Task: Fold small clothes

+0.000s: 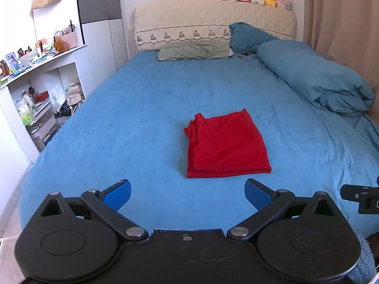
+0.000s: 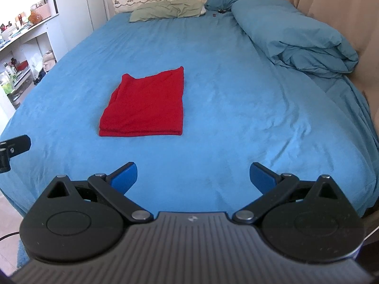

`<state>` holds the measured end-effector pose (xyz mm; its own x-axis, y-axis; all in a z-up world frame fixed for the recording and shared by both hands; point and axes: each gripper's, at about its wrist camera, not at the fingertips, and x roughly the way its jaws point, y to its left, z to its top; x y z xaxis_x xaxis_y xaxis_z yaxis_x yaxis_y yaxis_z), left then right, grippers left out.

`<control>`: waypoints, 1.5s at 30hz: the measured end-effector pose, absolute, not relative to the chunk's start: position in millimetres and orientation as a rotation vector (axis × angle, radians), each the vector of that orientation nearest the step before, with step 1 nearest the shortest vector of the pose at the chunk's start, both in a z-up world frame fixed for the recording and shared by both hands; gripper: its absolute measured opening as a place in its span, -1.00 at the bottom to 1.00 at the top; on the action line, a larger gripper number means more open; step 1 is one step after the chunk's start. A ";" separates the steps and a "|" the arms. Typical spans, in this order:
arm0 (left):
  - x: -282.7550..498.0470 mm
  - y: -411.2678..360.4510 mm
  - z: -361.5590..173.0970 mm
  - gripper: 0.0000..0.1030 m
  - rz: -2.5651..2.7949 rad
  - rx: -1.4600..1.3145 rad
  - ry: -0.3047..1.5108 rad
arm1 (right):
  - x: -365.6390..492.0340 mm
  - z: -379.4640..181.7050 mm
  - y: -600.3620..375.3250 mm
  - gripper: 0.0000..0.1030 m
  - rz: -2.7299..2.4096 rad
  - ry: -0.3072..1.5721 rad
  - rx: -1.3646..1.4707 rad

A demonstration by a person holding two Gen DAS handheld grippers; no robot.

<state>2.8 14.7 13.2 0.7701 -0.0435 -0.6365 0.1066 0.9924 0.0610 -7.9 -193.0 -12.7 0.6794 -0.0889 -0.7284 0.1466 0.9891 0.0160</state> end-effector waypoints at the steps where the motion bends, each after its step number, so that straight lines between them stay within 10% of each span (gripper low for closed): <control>1: 2.8 15.1 13.3 1.00 -0.081 0.097 0.688 | -7.4 -13.2 -193.0 1.00 -0.131 0.814 0.077; 45: 1.5 6.7 15.8 1.00 -0.078 0.117 0.675 | -11.3 -16.4 -193.4 1.00 -0.134 0.823 0.110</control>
<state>1.5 6.7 15.8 0.7784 -0.0343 -0.6269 0.1103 0.9905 0.0827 -11.3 -193.4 -16.4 0.6724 -0.0761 -0.7363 0.1615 0.9858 0.0456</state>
